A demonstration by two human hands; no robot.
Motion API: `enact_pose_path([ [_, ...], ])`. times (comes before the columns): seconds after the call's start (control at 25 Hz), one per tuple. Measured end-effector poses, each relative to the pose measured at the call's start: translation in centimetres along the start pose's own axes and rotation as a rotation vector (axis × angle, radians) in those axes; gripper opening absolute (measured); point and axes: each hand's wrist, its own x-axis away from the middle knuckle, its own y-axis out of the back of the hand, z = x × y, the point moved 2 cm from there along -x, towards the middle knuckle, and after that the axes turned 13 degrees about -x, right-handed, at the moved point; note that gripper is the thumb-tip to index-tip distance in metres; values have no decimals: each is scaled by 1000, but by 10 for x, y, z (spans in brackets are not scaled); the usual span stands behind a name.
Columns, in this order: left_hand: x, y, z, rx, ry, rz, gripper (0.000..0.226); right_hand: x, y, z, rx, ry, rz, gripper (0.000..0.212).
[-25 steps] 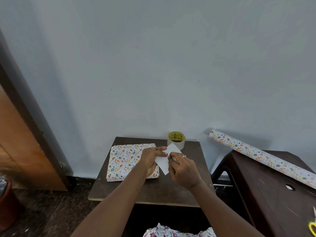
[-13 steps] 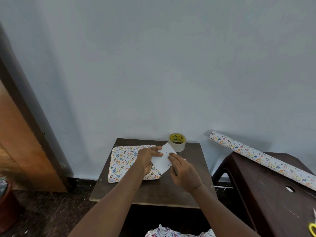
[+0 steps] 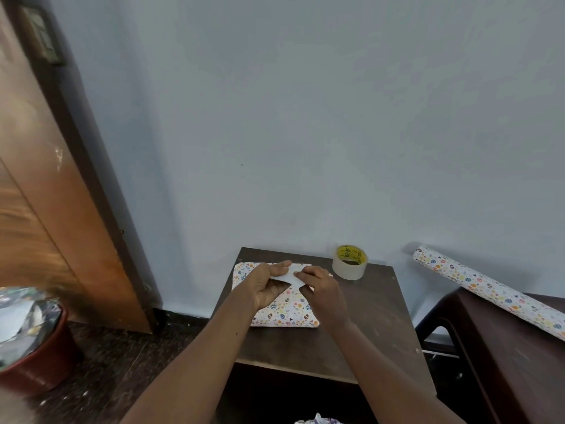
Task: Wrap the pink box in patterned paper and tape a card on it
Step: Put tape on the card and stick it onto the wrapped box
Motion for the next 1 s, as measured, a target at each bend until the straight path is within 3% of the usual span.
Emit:
enact_pose_path([
  [0.12, -1, 21, -11, 6, 12, 87, 28, -10, -17, 9, -157, -158, -74, 21],
  [0.2, -4, 39, -14, -48, 12, 80, 34, -13, -26, 7, -275, -413, -110, 18],
  [0.28, -9, 50, -11, -153, 0, 55, 33, -13, -37, 0, -604, -815, -173, 17],
  [0.36, -15, 50, -2, -207, -6, 37, 23, -11, -47, 1, -1086, -1113, -317, 7],
  [0.52, -31, 51, 17, 42, -38, -91, 23, -8, -59, 9, -1495, -1321, -544, 8],
  [0.72, -37, 47, 26, 18, -7, -103, 27, -4, -69, 13, -1558, -1464, -495, 17],
  [1.0, -41, 64, 6, -258, 3, -263, 28, -6, -74, 5, -1233, -1495, -194, 6],
])
